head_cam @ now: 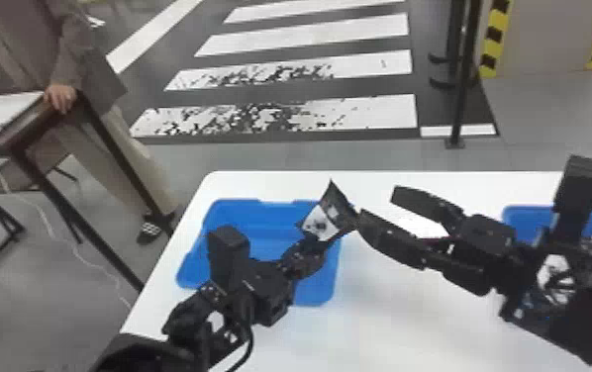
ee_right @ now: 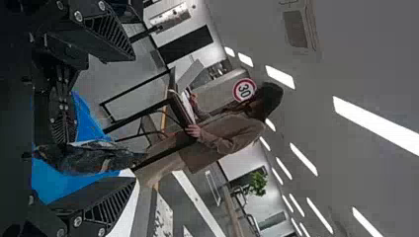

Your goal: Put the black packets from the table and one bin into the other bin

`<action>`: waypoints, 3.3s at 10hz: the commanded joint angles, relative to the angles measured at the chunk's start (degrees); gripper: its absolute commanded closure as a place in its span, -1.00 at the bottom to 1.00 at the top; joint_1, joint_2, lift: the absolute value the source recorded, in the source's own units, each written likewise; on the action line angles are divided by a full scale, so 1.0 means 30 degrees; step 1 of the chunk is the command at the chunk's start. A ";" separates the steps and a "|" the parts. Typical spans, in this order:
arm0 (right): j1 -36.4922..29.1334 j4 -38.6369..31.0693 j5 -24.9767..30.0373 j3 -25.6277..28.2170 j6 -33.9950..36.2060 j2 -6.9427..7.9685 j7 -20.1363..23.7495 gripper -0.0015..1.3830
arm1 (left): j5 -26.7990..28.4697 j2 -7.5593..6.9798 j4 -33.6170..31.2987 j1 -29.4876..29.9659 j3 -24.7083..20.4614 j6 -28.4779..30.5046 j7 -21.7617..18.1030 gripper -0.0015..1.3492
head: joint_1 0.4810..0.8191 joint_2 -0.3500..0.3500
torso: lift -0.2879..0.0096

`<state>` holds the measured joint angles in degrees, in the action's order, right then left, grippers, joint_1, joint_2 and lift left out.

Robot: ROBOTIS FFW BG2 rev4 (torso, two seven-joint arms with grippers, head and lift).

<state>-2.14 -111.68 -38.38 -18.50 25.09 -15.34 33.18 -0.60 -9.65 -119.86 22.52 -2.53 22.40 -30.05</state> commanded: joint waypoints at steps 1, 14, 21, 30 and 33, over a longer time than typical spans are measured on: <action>0.1136 0.1439 -0.0155 -0.1069 -0.0629 -0.0014 -0.0104 -0.75 | -0.0791 -0.0064 -0.0430 0.0087 0.0463 0.0033 -0.0032 0.78 | 0.27 0.76 | 0.20; 0.4136 0.3361 0.0683 -0.4192 -0.1332 -0.0014 -0.1510 0.73 | -0.1477 -0.0211 -0.1461 0.0321 0.0425 -0.0483 -0.0061 0.78 | 0.27 0.85 | 0.20; 0.3432 0.3408 0.2549 0.0949 -0.3160 0.0015 -0.1393 0.73 | -0.1629 -0.0181 -0.1180 0.0884 -0.0298 -0.1983 -0.0032 -0.86 | 0.27 0.67 | 0.20; -0.1771 0.2705 0.9138 1.0547 -0.0817 0.0484 -0.1305 0.27 | -0.1781 0.0229 -0.1133 0.1399 -0.1327 -0.2592 0.0027 -0.85 | 0.27 -0.35 | 0.20; -0.5896 0.0174 0.8605 1.2261 -0.6582 0.1656 -0.2008 -0.88 | -0.2353 0.0610 -0.1133 0.1868 -0.1327 -0.4139 0.1052 -0.85 | 0.27 -0.41 | 0.20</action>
<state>-16.56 -109.96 -11.32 17.29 10.92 -11.38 27.29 -6.85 -8.30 -123.26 27.47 -6.50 11.25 -27.10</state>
